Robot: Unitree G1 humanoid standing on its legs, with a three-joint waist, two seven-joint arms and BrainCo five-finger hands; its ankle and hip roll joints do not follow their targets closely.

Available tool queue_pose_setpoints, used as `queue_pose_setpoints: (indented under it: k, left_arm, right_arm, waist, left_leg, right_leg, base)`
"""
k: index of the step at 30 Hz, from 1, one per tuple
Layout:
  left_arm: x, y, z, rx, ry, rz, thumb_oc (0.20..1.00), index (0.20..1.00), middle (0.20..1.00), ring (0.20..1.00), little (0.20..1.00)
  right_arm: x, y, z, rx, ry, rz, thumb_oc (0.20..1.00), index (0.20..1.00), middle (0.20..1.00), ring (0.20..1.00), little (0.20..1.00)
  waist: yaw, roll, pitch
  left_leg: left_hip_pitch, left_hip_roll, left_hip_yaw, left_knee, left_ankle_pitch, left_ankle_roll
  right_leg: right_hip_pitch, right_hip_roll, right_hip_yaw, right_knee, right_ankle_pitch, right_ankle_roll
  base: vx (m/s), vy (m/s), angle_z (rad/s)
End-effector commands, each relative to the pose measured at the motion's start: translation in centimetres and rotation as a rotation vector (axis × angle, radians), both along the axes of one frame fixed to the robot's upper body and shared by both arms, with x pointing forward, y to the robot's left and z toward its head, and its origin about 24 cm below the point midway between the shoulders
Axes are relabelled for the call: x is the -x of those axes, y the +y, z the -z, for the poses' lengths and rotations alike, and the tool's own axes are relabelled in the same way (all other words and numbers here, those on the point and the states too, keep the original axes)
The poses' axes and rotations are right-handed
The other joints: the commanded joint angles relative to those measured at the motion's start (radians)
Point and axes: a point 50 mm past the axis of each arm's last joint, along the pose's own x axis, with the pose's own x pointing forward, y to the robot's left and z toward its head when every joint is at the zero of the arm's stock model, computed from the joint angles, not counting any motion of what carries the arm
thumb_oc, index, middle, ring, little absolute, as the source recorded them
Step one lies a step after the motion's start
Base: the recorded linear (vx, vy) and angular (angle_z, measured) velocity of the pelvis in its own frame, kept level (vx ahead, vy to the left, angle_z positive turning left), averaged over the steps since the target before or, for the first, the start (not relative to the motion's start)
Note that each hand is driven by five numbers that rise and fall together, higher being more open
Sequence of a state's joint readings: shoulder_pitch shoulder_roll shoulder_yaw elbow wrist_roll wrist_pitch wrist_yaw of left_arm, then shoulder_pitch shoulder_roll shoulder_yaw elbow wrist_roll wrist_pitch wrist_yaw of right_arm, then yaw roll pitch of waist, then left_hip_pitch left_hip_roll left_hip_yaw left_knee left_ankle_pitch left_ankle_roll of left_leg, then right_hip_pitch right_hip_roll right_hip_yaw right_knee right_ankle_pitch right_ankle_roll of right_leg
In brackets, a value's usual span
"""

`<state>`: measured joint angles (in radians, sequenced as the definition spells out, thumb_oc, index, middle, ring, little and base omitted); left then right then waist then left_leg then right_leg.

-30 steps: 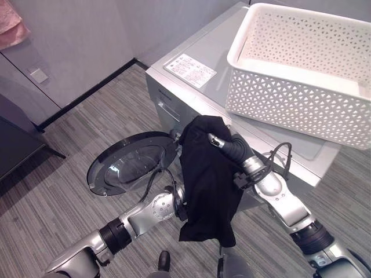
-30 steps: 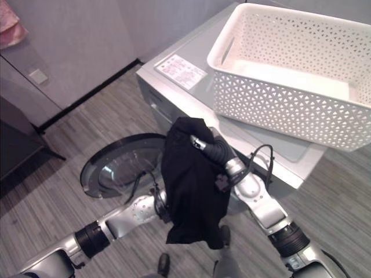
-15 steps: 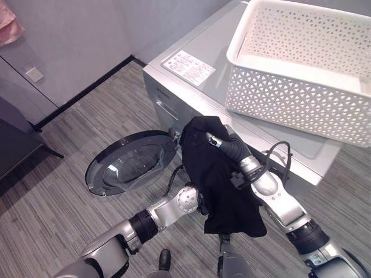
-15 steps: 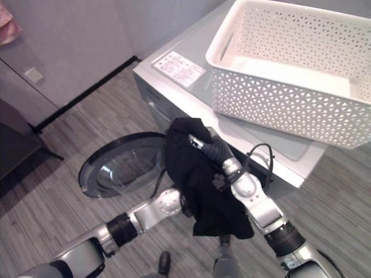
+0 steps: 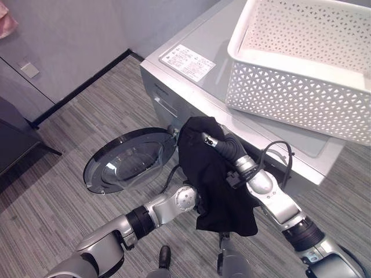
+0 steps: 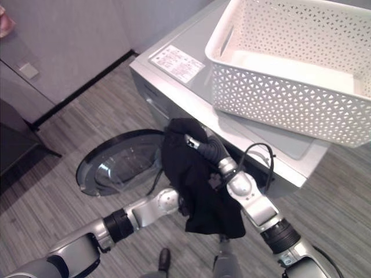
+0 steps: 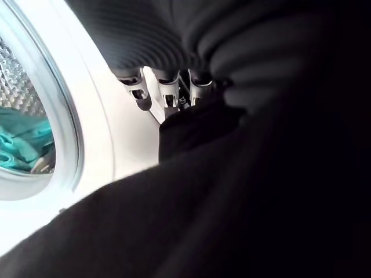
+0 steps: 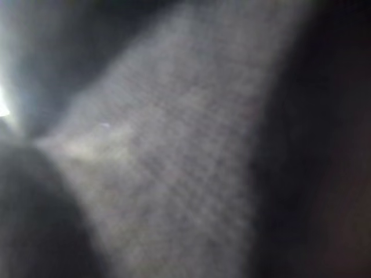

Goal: Grab the laundry basket,head to the washer,open it,put in the laundry and shut it.

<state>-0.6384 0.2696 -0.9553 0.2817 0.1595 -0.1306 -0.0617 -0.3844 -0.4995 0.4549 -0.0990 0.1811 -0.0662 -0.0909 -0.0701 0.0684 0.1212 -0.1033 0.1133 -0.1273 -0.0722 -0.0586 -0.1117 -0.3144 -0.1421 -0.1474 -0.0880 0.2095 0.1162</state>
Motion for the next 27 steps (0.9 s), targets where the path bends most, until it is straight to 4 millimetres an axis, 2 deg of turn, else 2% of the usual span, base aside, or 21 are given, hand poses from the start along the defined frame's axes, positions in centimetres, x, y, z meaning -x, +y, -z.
queue_pose_setpoints:
  k: [1, 4, 7, 8, 9, 10, 11, 12, 13, 16, 18, 22, 26, 27]
  left_arm:
    - [2.4, -3.1, -1.9, 0.115, -0.033, 0.184, 1.0, 1.0, 1.0, 1.0, 1.0]
    - [2.4, -2.7, -1.4, 0.104, 0.001, 0.176, 1.0, 1.0, 1.0, 1.0, 1.0]
    - [2.4, 0.7, 0.5, 0.145, 0.208, 0.071, 1.0, 1.0, 1.0, 1.0, 1.0]
    - [2.4, 0.8, 0.5, 0.144, 0.21, 0.07, 1.0, 1.0, 1.0, 1.0, 1.0]
    - [2.3, 1.8, 0.5, 0.154, 0.216, 0.045, 1.0, 1.0, 1.0, 1.0, 1.0]
    - [2.3, 2.6, 0.2, 0.163, 0.202, 0.033, 1.0, 1.0, 1.0, 1.0, 1.0]
    - [2.3, 4.3, -1.6, 0.195, 0.103, 0.026, 1.0, 1.0, 1.0, 1.0, 1.0]
    - [2.5, 5.3, -2.5, 0.199, 0.039, 0.032, 1.0, 1.0, 1.0, 1.0, 1.0]
    - [2.5, 5.3, -2.5, 0.198, 0.039, 0.031, 1.0, 1.0, 1.0, 1.0, 1.0]
    - [2.6, 7.9, -4.2, 0.18, -0.139, -0.01, 1.0, 1.0, 1.0, 1.0, 1.0]
    - [2.7, 8.4, -4.3, 0.176, -0.153, -0.017, 1.0, 1.0, 1.0, 1.0, 1.0]
    - [4.0, 11.1, -5.5, 0.171, -0.234, -0.046, 1.0, 1.0, 1.0, 1.0, 1.0]
    - [4.4, 11.5, -5.7, 0.181, -0.226, -0.052, 1.0, 1.0, 1.0, 1.0, 1.0]
    - [4.8, 12.1, -5.7, 0.225, -0.178, -0.077, 1.0, 1.0, 1.0, 1.0, 1.0]
  right_arm:
    - [-1.3, -1.6, -4.4, -0.134, -0.177, 0.11, 0.2, 0.2, 0.2, 0.2, 0.2]
    - [-1.3, -1.8, -4.3, -0.128, -0.174, 0.116, 0.2, 0.2, 0.2, 0.2, 0.2]
    - [-1.2, -2.8, -4.5, -0.113, -0.179, 0.151, 0.2, 0.2, 0.2, 0.2, 0.2]
    - [-1.2, -2.8, -4.4, -0.114, -0.177, 0.15, 0.2, 0.2, 0.2, 0.2, 0.2]
    - [-1.1, -3.1, -4.6, -0.112, -0.184, 0.156, 0.2, 0.2, 0.2, 0.2, 0.2]
    - [-1.1, -3.2, -4.7, -0.111, -0.187, 0.158, 0.2, 0.2, 0.2, 0.2, 0.2]
    - [-0.8, -3.2, -5.0, -0.12, -0.208, 0.151, 0.2, 0.2, 0.2, 0.2, 0.2]
    - [-0.6, -3.1, -5.2, -0.129, -0.22, 0.133, 0.2, 0.2, 0.2, 0.2, 0.2]
    - [-0.6, -3.0, -5.2, -0.13, -0.22, 0.132, 0.2, 0.2, 0.2, 0.2, 0.2]
    - [0.1, -3.0, -5.5, -0.125, -0.248, 0.095, 0.2, 0.2, 0.2, 0.2, 0.2]
    - [0.3, -3.0, -5.5, -0.122, -0.25, 0.092, 0.2, 0.2, 0.2, 0.2, 0.2]
    - [1.1, -3.5, -5.6, -0.121, -0.266, 0.072, 0.2, 0.2, 0.2, 0.2, 0.2]
    - [1.2, -3.6, -5.7, -0.116, -0.266, 0.068, 0.2, 0.2, 0.2, 0.2, 0.2]
    - [1.3, -3.9, -5.6, -0.112, -0.263, 0.072, 0.2, 0.2, 0.2, 0.2, 0.2]
  waist:
    - [-0.014, -0.067, -0.018]
    - [-0.013, -0.067, -0.017]
    - [0.003, -0.062, -0.014]
    - [0.003, -0.06, -0.016]
    - [0.009, -0.06, -0.013]
    - [0.013, -0.059, -0.013]
    - [0.024, -0.06, -0.012]
    - [0.03, -0.062, -0.014]
    - [0.029, -0.064, -0.014]
    - [0.039, -0.066, -0.016]
    - [0.04, -0.067, -0.016]
    - [0.05, -0.069, -0.018]
    - [0.051, -0.068, -0.019]
    - [0.055, -0.067, -0.018]
  left_leg:
    - [0.033, 0.022, 0.031, -0.015, 0.038, 0.022]
    - [0.035, 0.021, 0.032, -0.015, 0.036, 0.023]
    - [0.035, 0.021, 0.032, -0.015, 0.038, 0.024]
    - [0.039, 0.023, 0.032, -0.015, 0.03, 0.025]
    - [0.032, 0.019, 0.03, -0.015, 0.04, 0.025]
    - [0.031, 0.019, 0.029, -0.015, 0.041, 0.025]
    - [0.027, 0.019, 0.026, -0.015, 0.043, 0.023]
    - [0.023, 0.019, 0.024, -0.015, 0.044, 0.022]
    - [0.023, 0.019, 0.024, -0.015, 0.044, 0.022]
    - [0.017, 0.02, 0.024, -0.015, 0.047, 0.018]
    - [0.016, 0.021, 0.024, -0.015, 0.047, 0.017]
    - [0.016, 0.025, 0.026, -0.015, 0.048, 0.015]
    - [0.019, 0.026, 0.029, -0.015, 0.047, 0.014]
    - [0.02, 0.027, 0.031, -0.015, 0.047, 0.015]
  right_leg:
    - [0.078, -0.05, 0.113, 0.001, -0.1, 0.066]
    - [0.08, -0.05, 0.114, 0.001, -0.101, 0.065]
    - [0.08, -0.053, 0.11, 0.001, -0.099, 0.065]
    - [0.083, -0.052, 0.11, 0.001, -0.108, 0.067]
    - [0.078, -0.054, 0.109, 0.001, -0.099, 0.065]
    - [0.077, -0.054, 0.108, 0.001, -0.099, 0.065]
    - [0.076, -0.055, 0.104, 0.001, -0.1, 0.065]
    - [0.074, -0.054, 0.103, 0.001, -0.101, 0.065]
    - [0.074, -0.054, 0.103, 0.001, -0.101, 0.065]
    - [0.07, -0.053, 0.1, 0.001, -0.103, 0.066]
    - [0.07, -0.053, 0.099, 0.001, -0.103, 0.067]
    - [0.07, -0.05, 0.1, 0.001, -0.105, 0.067]
    - [0.073, -0.049, 0.102, 0.001, -0.105, 0.067]
    - [0.073, -0.05, 0.102, 0.001, -0.105, 0.067]
  base:
    - [0.0, 0.0, 0.0]
    - [0.03, 0.008, 0.0]
    - [0.0, 0.0, 0.0]
    - [-0.04, 0.001, -0.02]
    - [0.0, 0.0, 0.0]
    - [-0.04, -0.006, 0.06]
    - [0.0, -0.004, 0.06]
    - [0.0, 0.0, 0.0]
    - [0.01, -0.002, 0.06]
    - [0.0, -0.007, 0.05]
    - [0.0, 0.0, 0.0]
    - [0.0, -0.008, 0.0]
    - [0.0, -0.004, 0.0]
    - [0.03, 0.002, -0.01]
